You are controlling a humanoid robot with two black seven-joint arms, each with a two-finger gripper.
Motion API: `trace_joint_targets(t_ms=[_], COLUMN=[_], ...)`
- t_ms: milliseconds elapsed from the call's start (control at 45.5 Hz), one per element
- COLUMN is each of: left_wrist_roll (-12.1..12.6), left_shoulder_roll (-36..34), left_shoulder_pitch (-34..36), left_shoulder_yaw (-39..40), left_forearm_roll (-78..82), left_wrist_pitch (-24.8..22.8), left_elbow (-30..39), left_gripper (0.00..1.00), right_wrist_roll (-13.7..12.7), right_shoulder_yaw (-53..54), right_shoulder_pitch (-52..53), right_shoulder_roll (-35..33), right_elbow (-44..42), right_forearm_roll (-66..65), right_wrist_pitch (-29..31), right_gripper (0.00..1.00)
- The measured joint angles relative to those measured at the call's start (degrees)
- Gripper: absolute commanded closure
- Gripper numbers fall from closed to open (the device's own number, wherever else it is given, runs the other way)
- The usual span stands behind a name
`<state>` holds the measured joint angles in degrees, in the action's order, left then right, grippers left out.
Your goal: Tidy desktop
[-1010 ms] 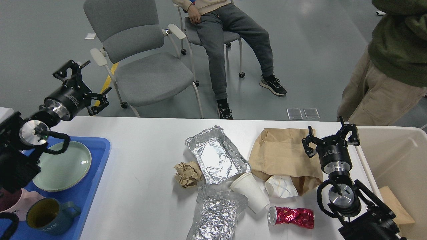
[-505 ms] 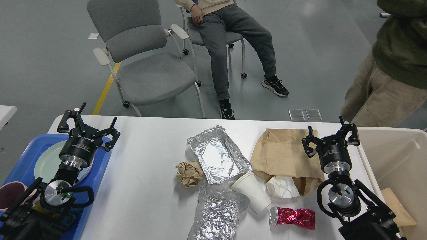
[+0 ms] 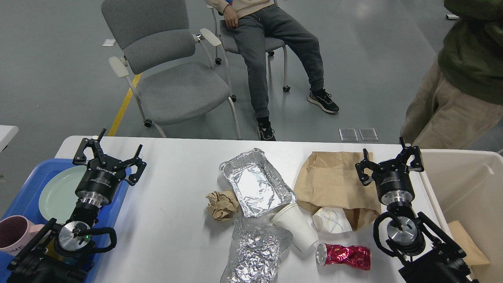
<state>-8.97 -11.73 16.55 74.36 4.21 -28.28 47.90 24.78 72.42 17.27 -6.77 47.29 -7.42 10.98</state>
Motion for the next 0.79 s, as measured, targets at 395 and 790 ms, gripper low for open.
trace_joint_targets(t_ms=[395, 790], left_wrist_roll=[-0.1, 0.1], left_shoulder_roll=[0.1, 0.1], left_shoulder_pitch=[-1.2, -1.1], left_shoulder_yaw=[0.6, 3.4], left_forearm_roll=[-0.7, -1.2], left_wrist_pitch=[-0.6, -2.2], left_elbow=[-0.3, -0.3], left_gripper=[0.04, 0.04], right_wrist_roll=[0.0, 0.0], right_shoulder_yaw=[0.0, 0.0], right_shoulder_pitch=[0.0, 0.0], right_shoulder_roll=[0.0, 0.0], right_elbow=[0.0, 0.0], right_forearm_roll=[0.0, 0.0], right_wrist_pitch=[0.0, 0.0], right_gripper=[0.0, 0.0])
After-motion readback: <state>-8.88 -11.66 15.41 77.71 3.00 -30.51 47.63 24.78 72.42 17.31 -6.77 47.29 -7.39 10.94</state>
